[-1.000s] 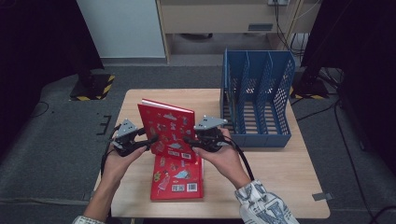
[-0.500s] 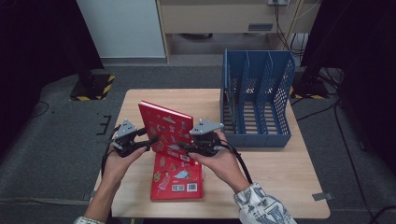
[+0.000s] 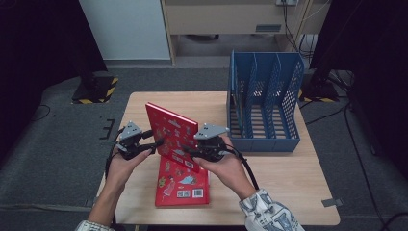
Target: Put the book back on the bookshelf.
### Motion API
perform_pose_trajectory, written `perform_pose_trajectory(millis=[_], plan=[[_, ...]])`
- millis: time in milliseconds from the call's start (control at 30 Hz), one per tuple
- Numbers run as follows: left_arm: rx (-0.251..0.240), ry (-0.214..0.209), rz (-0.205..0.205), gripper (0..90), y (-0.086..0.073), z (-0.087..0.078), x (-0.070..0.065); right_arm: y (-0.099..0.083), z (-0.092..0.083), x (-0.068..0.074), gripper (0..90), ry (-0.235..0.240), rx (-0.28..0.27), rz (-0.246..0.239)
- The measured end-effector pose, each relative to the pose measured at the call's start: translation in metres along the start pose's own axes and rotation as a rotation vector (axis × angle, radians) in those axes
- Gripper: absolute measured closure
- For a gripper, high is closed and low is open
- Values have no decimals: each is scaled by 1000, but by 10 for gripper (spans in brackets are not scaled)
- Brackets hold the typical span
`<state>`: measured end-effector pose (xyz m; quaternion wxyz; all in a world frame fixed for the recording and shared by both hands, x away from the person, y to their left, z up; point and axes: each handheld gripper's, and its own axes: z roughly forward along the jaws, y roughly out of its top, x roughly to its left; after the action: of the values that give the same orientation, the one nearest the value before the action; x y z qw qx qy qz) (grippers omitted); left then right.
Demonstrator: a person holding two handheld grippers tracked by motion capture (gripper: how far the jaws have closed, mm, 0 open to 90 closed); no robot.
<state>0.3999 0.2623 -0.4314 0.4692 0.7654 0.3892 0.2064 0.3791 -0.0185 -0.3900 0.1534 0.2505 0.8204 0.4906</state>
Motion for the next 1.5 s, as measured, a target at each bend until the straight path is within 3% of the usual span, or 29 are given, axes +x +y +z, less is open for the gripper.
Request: perform_pose_trajectory(millis=[367, 433, 500, 1500], plan=[[0, 0, 5, 388, -1, -1, -1, 3, 2, 2, 531, 14, -13, 1], [-4, -8, -16, 374, -1, -2, -1, 4, 3, 2, 531, 14, -13, 2], [2, -6, -11, 370, 0, -3, -2, 5, 3, 1, 534, 21, -13, 6], [3, -11, -2, 370, -2, -3, -1, 28, 1, -7, 698, 45, -51, 21]])
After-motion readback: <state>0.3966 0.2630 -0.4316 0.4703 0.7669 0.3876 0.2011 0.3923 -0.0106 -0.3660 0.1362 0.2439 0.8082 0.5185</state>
